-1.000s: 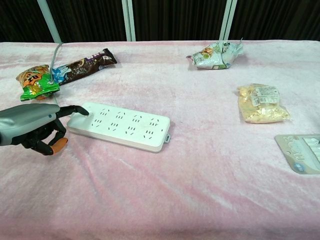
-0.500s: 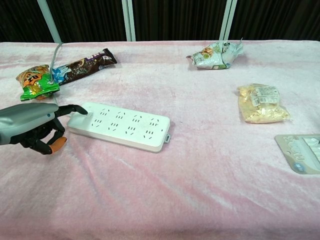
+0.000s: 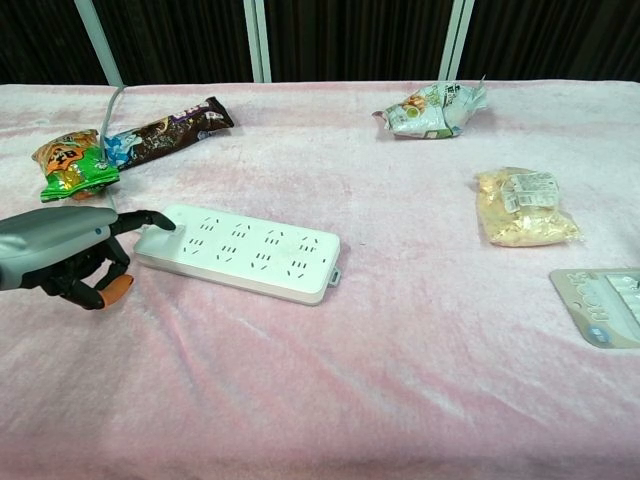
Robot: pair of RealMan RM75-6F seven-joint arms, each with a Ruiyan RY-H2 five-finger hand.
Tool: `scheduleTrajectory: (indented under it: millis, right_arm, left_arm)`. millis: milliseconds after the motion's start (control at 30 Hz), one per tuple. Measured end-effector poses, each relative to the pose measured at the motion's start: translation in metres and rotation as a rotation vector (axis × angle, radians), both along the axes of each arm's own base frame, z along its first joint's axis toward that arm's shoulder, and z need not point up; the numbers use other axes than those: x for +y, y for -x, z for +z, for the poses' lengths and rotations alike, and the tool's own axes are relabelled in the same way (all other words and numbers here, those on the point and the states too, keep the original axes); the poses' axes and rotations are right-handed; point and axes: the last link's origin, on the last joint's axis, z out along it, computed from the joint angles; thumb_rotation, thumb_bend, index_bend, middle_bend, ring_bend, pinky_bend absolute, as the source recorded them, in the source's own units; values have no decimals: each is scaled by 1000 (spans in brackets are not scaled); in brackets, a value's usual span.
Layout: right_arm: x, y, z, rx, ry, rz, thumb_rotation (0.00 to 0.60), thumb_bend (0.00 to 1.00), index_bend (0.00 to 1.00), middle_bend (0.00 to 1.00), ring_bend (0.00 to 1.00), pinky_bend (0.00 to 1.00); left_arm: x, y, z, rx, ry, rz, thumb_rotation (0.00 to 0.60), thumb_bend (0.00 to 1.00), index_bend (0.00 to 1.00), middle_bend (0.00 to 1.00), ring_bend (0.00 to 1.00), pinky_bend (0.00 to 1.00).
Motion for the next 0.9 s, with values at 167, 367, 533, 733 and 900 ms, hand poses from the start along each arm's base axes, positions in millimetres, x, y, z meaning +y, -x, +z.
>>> scheduleTrajectory:
  millis: [167,367,533,733,900]
  right_arm:
    - [0,0,0,0,-1,-1,600,233,93,48,136,65]
    - [0,0,0,-1,1,-2,600,233,93,48,136,65]
    - [0,0,0,-1,0,0,600,233,93,48,136,65]
    - [0,0,0,-1,1,0,600,233,93,48,136,65]
    - [-1,0,0,0,0,-1,600,233,93,48,136,65]
  left_arm:
    - [0,0,-1,2,4,0,600,542,121,743,840,896]
    - [0,2,-3,9,10,6,600,542,121,743,840,896]
    - [0,4,-6,16,25,20,600,542,142,743,840,896]
    - [1,3,-6,21,23,18,600,542,155,743,840,896]
    - [1,-5,1,0,-14,-4,600,542,126,743,840,896]
